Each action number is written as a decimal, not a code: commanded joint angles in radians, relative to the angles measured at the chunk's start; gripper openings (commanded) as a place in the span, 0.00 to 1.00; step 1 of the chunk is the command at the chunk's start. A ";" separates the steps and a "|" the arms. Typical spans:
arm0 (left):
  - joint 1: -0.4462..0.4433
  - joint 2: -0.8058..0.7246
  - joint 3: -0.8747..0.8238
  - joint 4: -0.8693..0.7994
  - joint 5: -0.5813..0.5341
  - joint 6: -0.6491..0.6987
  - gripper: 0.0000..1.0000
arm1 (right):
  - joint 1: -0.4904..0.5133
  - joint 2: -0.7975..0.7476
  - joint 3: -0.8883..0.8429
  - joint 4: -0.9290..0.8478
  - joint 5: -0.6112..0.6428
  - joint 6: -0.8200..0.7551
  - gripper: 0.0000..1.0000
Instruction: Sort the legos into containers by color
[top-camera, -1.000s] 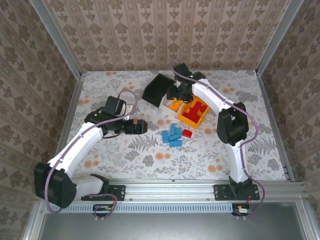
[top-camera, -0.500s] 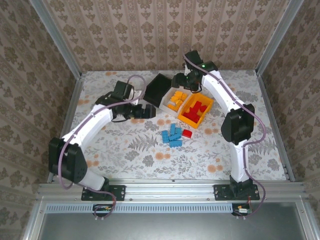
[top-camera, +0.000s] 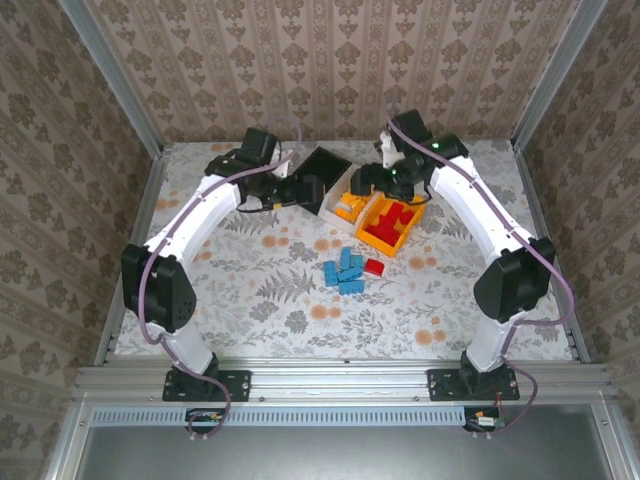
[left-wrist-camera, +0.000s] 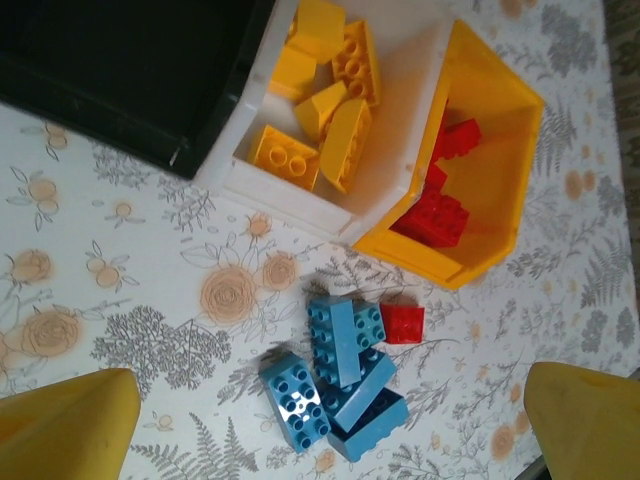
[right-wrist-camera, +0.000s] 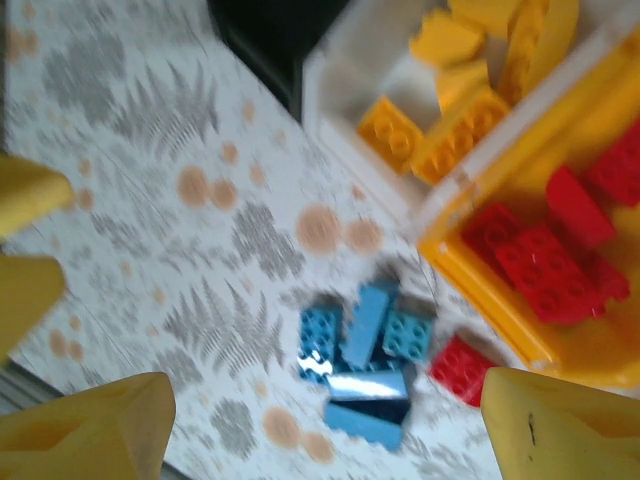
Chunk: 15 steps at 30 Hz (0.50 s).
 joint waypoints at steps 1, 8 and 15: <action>-0.050 0.003 0.002 -0.033 -0.080 -0.066 1.00 | -0.014 -0.062 -0.141 0.050 -0.056 -0.097 0.81; -0.141 -0.034 -0.078 -0.041 -0.168 -0.139 1.00 | 0.000 -0.166 -0.438 0.104 -0.035 -0.119 0.81; -0.140 -0.024 -0.155 0.007 -0.169 -0.146 1.00 | 0.014 -0.192 -0.572 0.135 -0.003 -0.139 0.76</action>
